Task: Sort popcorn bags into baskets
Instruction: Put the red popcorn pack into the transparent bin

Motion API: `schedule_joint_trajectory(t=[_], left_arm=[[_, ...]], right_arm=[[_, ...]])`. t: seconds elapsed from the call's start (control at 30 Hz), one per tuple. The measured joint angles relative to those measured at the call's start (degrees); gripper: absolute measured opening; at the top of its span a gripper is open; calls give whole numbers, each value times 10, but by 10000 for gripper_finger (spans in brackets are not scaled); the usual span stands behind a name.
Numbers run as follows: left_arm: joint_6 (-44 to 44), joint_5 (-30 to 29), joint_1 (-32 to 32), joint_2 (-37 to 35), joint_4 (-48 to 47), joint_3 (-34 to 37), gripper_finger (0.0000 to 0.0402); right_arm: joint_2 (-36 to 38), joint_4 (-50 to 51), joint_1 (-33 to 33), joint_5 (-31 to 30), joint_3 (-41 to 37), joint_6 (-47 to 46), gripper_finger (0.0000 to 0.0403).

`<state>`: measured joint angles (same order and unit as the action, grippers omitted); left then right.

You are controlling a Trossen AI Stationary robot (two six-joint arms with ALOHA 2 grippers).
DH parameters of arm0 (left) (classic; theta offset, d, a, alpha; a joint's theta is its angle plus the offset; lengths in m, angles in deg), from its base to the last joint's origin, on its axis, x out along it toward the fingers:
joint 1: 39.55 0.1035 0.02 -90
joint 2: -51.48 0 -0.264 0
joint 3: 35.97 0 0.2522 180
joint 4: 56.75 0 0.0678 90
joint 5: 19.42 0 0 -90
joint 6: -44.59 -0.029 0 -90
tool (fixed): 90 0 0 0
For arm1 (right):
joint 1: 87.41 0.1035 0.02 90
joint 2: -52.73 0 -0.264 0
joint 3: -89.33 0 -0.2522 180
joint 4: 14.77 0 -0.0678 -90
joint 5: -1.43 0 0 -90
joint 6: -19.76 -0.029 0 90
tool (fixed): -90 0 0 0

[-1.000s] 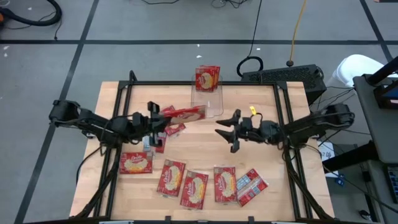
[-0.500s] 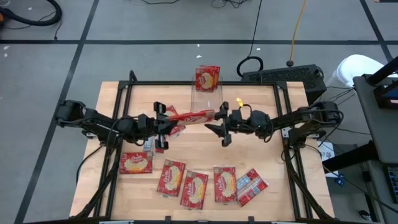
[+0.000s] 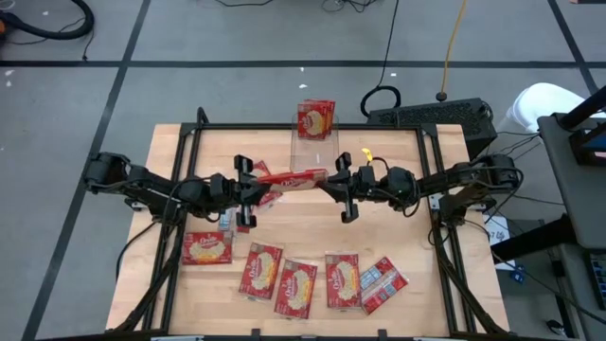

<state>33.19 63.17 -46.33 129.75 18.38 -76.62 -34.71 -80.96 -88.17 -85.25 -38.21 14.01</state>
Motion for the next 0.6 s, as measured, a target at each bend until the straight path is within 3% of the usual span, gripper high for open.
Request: schedule_joint_trajectory(t=[0.2, 0.3, 0.47, 0.6], left_arm=[[6, -33, 1, -16, -66, 1, 57], [8, -77, 1, -59, -176, 1, 112], [17, -201, 1, -155, -355, 2, 218], [49, -223, 1, -212, -472, 2, 273]], right_arm=[[40, 62, -14, -1, -1, 1, 3], [97, 162, -26, -2, -1, 22, 2], [205, 358, -77, -6, 22, 61, 1], [245, 557, -123, -33, 78, 93, 1]])
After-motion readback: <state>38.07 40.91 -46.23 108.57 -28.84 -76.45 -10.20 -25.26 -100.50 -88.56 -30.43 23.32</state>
